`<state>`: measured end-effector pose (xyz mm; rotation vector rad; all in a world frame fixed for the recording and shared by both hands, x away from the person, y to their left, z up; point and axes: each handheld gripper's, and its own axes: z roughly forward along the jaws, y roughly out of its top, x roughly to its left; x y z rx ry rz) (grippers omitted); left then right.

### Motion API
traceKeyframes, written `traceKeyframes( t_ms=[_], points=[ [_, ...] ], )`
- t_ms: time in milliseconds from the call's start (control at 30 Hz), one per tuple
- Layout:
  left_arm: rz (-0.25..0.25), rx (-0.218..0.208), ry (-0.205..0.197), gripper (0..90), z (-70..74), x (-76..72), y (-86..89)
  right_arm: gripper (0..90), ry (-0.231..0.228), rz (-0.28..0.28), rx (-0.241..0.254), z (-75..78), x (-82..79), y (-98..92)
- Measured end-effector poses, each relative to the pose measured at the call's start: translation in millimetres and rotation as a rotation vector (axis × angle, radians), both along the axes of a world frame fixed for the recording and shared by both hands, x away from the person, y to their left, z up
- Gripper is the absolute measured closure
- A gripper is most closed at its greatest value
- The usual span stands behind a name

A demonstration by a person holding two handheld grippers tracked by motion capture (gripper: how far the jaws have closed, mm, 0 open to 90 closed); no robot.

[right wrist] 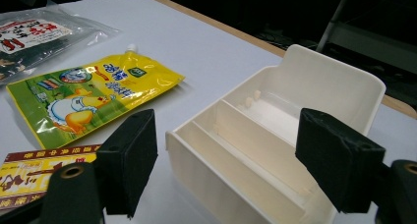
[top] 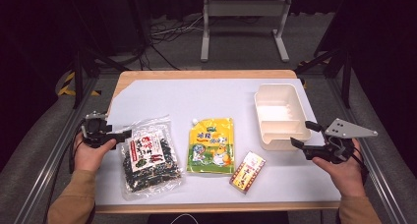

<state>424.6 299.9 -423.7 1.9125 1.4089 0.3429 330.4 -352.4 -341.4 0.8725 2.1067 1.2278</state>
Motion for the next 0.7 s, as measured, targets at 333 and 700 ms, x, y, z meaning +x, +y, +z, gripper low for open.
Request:
traceKeyframes(
  t_ms=[333, 700],
  points=[
    [0.015, 0.015, 0.065, 14.7, -15.5, 6.1, -1.6, 23.7, 0.004, 0.014, -0.010, -3.1, 0.6, 3.0],
    [0.001, 0.047, 0.112, 37.3, -18.1, 3.5, -7.4, 23.6, 0.016, 0.022, -0.016, -5.9, 2.5, 5.4]
  ],
)
